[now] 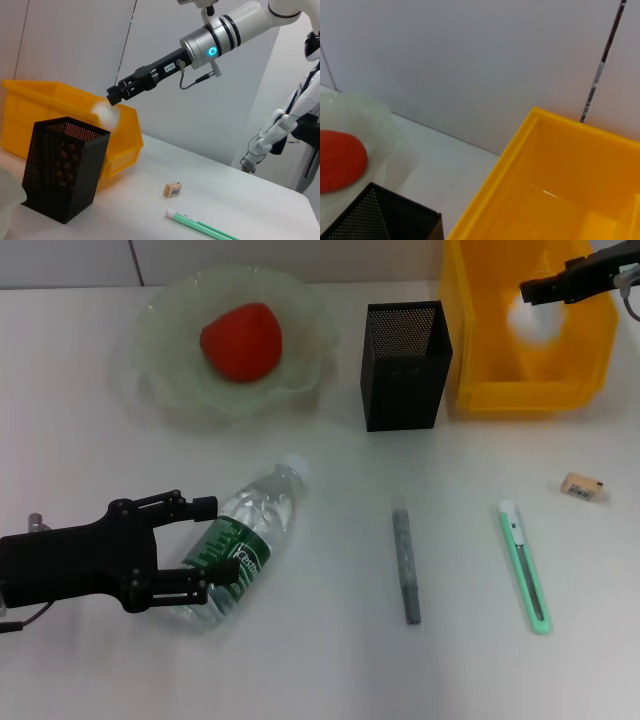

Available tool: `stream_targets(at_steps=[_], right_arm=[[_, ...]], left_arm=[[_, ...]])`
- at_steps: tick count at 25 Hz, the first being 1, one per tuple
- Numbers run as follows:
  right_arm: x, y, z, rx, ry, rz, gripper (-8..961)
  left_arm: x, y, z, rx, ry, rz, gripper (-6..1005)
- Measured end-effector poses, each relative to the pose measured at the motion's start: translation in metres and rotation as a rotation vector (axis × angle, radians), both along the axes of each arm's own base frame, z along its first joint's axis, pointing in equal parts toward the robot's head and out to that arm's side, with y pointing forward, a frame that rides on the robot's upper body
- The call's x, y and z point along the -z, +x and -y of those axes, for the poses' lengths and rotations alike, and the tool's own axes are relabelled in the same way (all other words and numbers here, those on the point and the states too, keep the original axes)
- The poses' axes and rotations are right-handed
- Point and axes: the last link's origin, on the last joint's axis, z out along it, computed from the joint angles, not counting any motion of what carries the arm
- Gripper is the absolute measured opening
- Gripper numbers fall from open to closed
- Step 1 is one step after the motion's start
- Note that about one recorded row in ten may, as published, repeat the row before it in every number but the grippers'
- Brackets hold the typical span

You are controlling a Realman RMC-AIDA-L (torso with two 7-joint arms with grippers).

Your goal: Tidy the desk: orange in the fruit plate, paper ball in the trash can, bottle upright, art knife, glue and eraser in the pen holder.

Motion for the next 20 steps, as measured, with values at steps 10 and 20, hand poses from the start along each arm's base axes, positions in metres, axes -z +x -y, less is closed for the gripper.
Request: stream_targets(at_steps=[10, 20], right_arm=[[-0.008, -0.001, 0.024, -0.084, -0.023, -0.161, 649], [-0.026, 0.039, 0.142, -0.494, -0.281, -0.59, 659]], left_arm=[[-0.001, 0.0, -0.001, -0.02, -0.001, 0.007, 817], [-0.02, 0.018, -0.027, -0.215, -0.125, 0.03, 816]])
